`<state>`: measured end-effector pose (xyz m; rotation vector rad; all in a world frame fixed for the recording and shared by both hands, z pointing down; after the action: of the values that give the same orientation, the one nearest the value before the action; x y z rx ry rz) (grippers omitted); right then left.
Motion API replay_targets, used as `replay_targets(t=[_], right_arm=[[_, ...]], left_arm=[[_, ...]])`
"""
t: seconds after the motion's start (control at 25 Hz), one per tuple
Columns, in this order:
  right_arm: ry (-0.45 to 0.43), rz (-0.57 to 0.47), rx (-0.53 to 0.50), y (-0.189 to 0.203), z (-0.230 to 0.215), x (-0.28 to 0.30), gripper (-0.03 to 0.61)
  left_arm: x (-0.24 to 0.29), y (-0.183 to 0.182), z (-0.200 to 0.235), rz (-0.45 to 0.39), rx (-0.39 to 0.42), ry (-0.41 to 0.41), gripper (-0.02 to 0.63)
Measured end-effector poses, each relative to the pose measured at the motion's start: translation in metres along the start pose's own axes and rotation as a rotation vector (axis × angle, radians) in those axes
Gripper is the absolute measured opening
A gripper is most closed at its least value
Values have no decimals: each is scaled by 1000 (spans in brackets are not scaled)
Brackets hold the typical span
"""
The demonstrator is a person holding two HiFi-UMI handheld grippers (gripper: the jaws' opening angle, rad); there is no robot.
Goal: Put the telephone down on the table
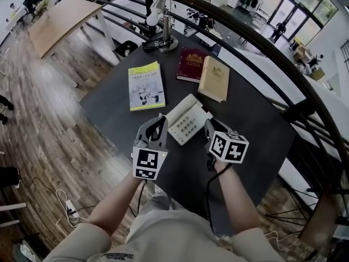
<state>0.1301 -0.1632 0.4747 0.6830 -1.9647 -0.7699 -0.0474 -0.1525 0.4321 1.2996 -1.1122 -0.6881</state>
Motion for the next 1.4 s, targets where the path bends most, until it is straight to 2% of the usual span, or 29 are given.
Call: replay_targets(t=[0.24, 0.4, 0.64, 0.76, 1.0, 1.4], right_arm=[[-44, -166, -216, -46, 49, -68, 25], [-15, -305, -394, -70, 86, -122, 23], [-24, -466, -553, -80, 128, -182, 23], [-11, -497, -589, -78, 137, -202, 23], [-7, -499, -600, -63, 139, -214, 17], [-29, -460, -563, -40, 138, -205, 9]], left_arm=[[-37, -58, 1, -76, -33, -15, 3], [-72, -94, 7, -165, -68, -48, 3], [-121, -121, 3, -222, -99, -40, 3], [-143, -130, -3, -244, -112, -35, 3], [-154, -115, -18, -273, -44, -40, 3], [-152, -104, -37, -242, -11, 4, 3]])
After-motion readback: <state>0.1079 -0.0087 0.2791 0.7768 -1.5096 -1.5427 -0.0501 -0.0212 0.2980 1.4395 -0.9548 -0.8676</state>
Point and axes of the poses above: the fingertips, and each gripper's own axes: x forward along the fingers, z to its left, y out of its underside, the point moved 2 cm from there along -x, backward along the fingers, and after that the axes turned 9 degrees about -y, right-handed, at the moved point
